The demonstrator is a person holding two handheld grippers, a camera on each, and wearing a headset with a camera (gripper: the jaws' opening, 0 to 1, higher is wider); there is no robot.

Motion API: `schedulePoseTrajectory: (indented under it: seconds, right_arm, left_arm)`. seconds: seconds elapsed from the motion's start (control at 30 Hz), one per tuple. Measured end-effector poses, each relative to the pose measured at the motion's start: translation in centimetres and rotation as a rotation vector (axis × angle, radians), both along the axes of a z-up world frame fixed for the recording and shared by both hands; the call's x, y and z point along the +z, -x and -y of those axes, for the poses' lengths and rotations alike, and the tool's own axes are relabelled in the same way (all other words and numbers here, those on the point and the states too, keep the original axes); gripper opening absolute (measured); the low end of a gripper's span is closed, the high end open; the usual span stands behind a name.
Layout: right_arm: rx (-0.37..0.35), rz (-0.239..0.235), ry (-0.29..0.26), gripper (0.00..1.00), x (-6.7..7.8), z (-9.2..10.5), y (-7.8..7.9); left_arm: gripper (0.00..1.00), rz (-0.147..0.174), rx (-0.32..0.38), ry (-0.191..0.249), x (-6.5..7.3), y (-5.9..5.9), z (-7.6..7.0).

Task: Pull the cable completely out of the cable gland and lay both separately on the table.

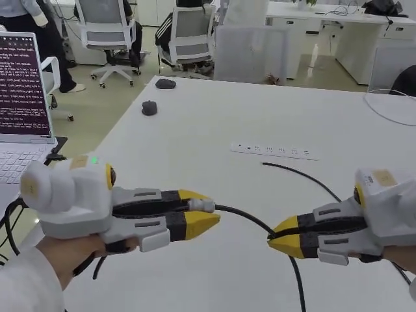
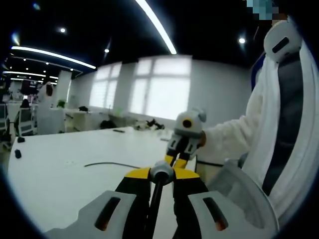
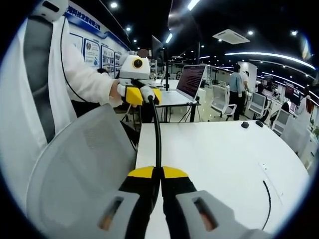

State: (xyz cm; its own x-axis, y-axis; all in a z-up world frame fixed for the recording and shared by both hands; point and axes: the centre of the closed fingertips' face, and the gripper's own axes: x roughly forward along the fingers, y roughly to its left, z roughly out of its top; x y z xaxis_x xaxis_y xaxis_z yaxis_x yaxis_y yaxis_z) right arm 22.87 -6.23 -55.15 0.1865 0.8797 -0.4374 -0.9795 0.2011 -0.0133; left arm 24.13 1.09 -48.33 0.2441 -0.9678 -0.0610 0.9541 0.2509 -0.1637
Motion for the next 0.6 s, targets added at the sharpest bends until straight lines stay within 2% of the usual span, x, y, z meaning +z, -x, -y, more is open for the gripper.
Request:
schedulePoseTrajectory:
  seconds: [0.23,0.4,0.47,0.6]
  right_arm:
    - [-0.008,-0.010,0.000,0.03,-0.4,0.4,-0.2]
    - [-0.016,-0.011,0.005,0.04,-0.2,0.4,-0.3]
    - [-0.017,0.011,0.004,0.07,0.4,0.1,-0.4]
    - [-0.021,0.041,-0.040,0.16,2.0,-1.0,-0.8]
  left_arm:
    - [0.16,-0.003,-0.005,-0.009,-0.3,0.2,0.5]
    - [0.16,-0.005,0.004,-0.010,-0.3,0.0,0.6]
    - [0.16,-0.006,0.006,-0.009,-0.3,-0.1,0.6]
    - [0.16,-0.009,-0.002,-0.025,-0.7,-0.1,1.0]
